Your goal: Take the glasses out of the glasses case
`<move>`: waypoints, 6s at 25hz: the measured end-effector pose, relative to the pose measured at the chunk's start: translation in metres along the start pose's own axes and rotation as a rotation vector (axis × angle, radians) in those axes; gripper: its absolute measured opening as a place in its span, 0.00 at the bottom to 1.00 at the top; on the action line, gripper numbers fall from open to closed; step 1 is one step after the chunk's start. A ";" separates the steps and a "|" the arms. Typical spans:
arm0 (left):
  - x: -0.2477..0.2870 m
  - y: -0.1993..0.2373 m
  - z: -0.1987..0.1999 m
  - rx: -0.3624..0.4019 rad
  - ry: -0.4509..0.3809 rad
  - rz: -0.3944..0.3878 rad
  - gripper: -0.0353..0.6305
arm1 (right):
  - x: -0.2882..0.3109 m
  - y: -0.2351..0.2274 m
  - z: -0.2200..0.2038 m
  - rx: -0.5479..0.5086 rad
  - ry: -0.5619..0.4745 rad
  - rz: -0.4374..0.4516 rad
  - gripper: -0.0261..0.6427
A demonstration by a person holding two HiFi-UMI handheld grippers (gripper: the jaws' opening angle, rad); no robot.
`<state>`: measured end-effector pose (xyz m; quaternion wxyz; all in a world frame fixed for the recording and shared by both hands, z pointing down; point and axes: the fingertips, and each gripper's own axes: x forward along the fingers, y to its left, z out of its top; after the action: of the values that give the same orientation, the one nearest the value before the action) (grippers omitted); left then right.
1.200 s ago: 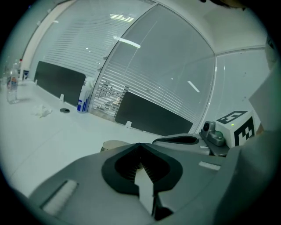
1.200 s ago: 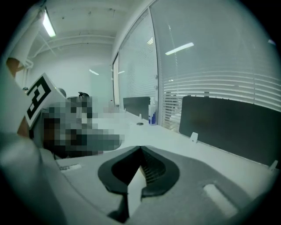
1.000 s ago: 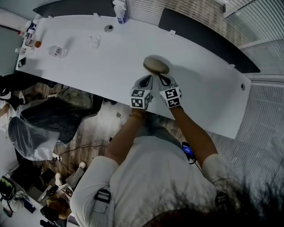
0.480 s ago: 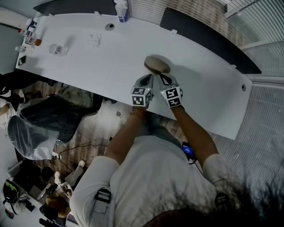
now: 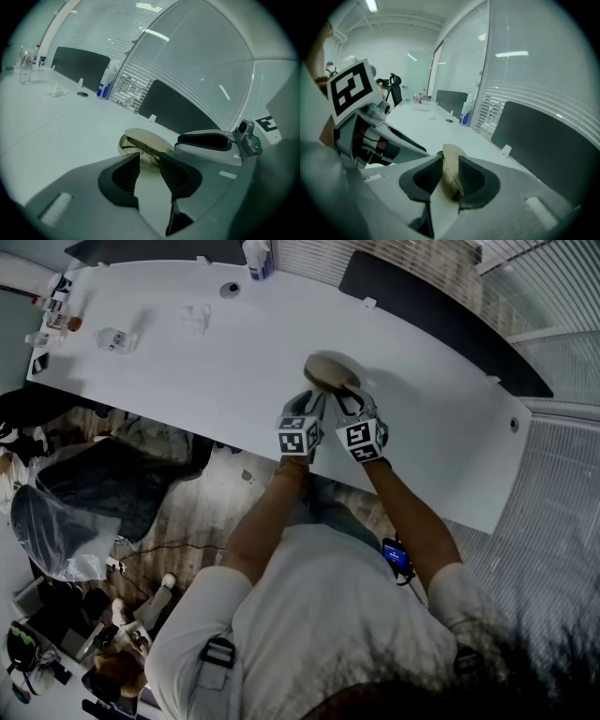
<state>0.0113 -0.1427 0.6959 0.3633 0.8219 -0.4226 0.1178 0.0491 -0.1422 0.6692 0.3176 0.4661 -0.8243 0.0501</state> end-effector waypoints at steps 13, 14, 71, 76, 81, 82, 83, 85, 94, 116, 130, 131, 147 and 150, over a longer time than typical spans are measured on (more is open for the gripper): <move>0.024 0.023 -0.012 -0.112 0.081 0.062 0.25 | 0.019 0.000 -0.014 -0.338 0.095 -0.021 0.23; 0.025 0.024 -0.011 -0.120 0.081 0.063 0.25 | 0.021 -0.001 -0.015 -0.347 0.100 -0.022 0.24; 0.046 0.031 -0.022 -0.113 0.175 0.072 0.26 | 0.065 -0.090 -0.008 -0.389 0.184 -0.021 0.08; 0.046 0.033 -0.021 -0.112 0.174 0.071 0.26 | 0.075 -0.097 -0.013 -0.392 0.205 -0.012 0.07; 0.047 0.032 -0.022 -0.128 0.176 0.068 0.26 | 0.084 -0.104 -0.020 -0.394 0.224 -0.001 0.06; 0.047 0.032 -0.022 -0.136 0.177 0.067 0.26 | 0.086 -0.105 -0.022 -0.390 0.228 0.002 0.07; 0.047 0.032 -0.022 -0.146 0.178 0.065 0.26 | 0.087 -0.107 -0.023 -0.387 0.232 0.004 0.06; 0.047 0.032 -0.022 -0.153 0.182 0.063 0.26 | 0.090 -0.108 -0.026 -0.384 0.240 0.010 0.06; 0.046 0.031 -0.022 -0.161 0.183 0.055 0.26 | 0.100 -0.113 -0.036 -0.388 0.274 0.030 0.07; 0.046 0.033 -0.021 -0.148 0.186 0.062 0.28 | 0.097 -0.114 -0.030 -0.360 0.240 0.014 0.09; 0.048 0.036 -0.021 -0.138 0.194 0.077 0.27 | 0.055 -0.087 0.006 -0.329 0.087 0.014 0.13; 0.048 0.036 -0.021 -0.137 0.194 0.077 0.27 | 0.053 -0.086 0.007 -0.328 0.084 0.014 0.13; 0.048 0.036 -0.020 -0.133 0.195 0.084 0.27 | 0.051 -0.056 0.012 -0.339 0.059 0.069 0.13; 0.049 0.036 -0.021 -0.133 0.191 0.084 0.27 | 0.055 -0.048 0.007 -0.344 0.074 0.096 0.15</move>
<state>0.0156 -0.1713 0.7529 0.4505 0.7624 -0.4273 0.1824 0.0638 -0.2119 0.6844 0.4200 0.3626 -0.8298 -0.0596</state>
